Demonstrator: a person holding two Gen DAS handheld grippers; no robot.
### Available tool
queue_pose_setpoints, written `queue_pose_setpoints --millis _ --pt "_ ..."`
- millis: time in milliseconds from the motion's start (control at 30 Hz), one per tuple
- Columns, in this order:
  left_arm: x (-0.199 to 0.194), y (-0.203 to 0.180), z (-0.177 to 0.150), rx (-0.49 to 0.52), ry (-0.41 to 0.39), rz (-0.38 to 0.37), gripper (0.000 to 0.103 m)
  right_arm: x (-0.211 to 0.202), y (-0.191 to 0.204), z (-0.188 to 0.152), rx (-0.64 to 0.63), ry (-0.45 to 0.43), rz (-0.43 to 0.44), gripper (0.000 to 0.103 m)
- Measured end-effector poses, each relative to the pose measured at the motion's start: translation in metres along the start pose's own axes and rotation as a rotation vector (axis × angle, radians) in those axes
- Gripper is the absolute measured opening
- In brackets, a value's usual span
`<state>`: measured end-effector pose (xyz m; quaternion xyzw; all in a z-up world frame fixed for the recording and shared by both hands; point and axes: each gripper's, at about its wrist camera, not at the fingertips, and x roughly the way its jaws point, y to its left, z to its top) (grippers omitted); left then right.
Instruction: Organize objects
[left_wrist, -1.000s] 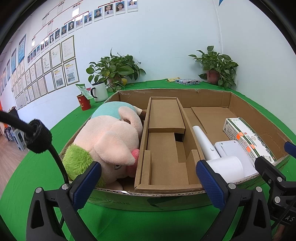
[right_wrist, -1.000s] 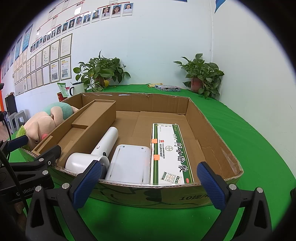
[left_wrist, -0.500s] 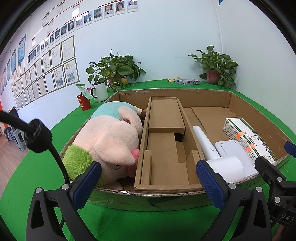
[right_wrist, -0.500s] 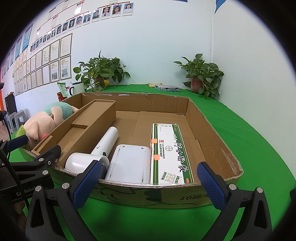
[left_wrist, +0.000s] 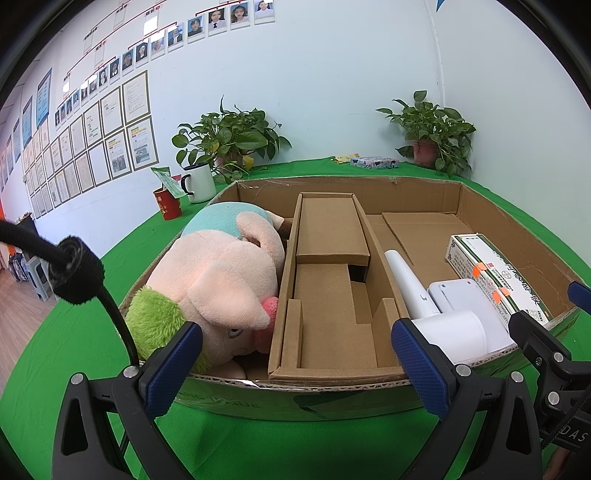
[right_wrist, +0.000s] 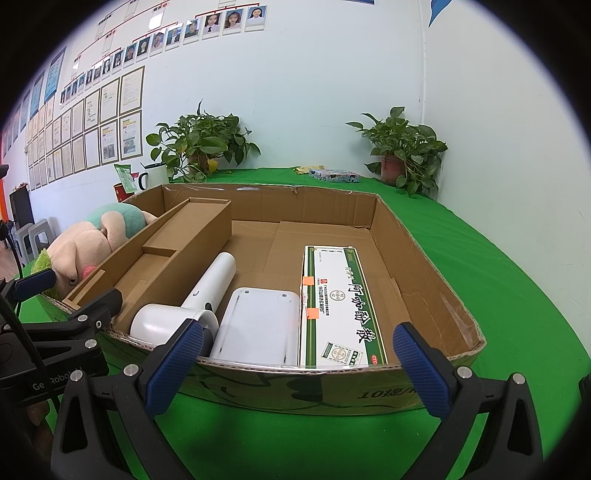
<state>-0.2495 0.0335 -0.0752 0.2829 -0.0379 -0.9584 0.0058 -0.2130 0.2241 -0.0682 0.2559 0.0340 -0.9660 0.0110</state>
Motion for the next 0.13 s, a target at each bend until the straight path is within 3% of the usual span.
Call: queue_pose_setpoints --millis 133 --pt "0.0001 -0.0005 -0.0003 0.000 0.000 0.000 0.103 -0.0001 0.0001 0.0001 -0.001 0.000 -0.001 0.102"
